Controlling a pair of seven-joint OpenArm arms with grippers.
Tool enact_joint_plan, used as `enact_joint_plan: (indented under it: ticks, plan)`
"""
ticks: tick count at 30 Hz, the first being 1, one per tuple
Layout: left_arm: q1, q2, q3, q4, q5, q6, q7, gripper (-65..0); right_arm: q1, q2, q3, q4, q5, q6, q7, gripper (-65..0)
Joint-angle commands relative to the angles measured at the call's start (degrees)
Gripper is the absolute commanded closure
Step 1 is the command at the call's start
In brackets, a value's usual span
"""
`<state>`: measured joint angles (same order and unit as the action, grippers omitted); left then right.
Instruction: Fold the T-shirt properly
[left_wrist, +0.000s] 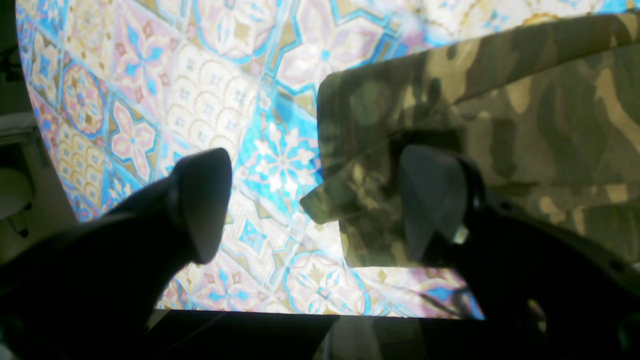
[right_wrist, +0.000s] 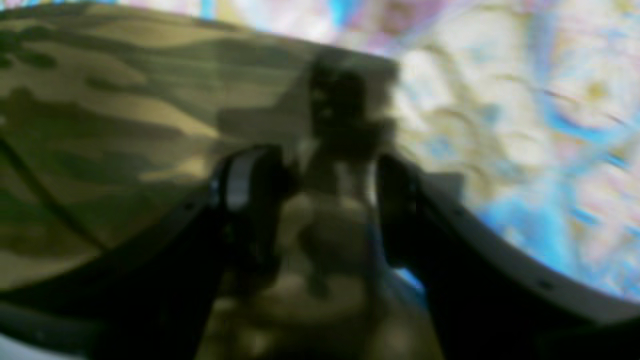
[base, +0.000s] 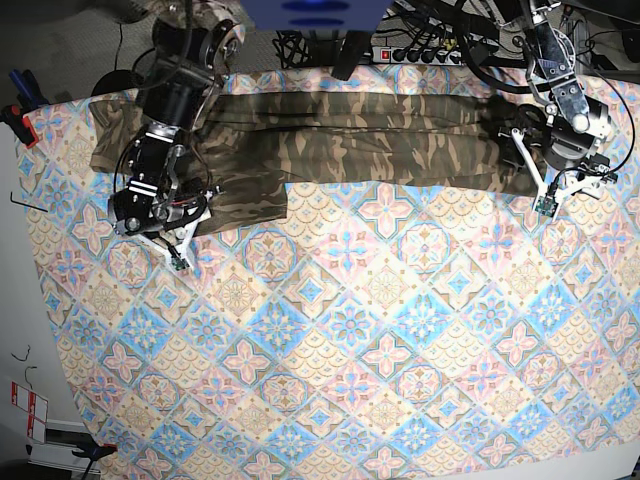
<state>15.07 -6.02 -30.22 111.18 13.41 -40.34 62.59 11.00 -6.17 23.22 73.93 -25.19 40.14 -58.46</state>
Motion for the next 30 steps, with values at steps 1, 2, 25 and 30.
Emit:
enact_joint_plan:
  ticks: [1, 2, 25, 30]
  plan:
    - [-0.35, -0.79, -0.16, 0.87, 0.09, 0.34, -0.48, -52.1, 1.26, 0.42, 1.35, -0.04, 0.44, -0.14, 2.41, -32.3]
    - [-0.35, -0.79, -0.16, 0.87, 0.09, 0.34, -0.48, -52.1, 1.26, 0.42, 2.49, -0.66, 0.44, -0.14, 3.82, -32.3]
    - [-1.05, -0.62, 1.25, 0.25, 0.17, 0.34, -0.57, -52.1, -2.70, 0.15, -0.50, -3.56, 0.18, -0.14, 2.50, -1.0]
    - [-1.75, -0.79, 1.25, -2.82, 0.17, 0.34, -0.57, -52.1, -2.61, 0.42, -0.50, -0.30, 0.18, -0.14, -0.93, -1.4]
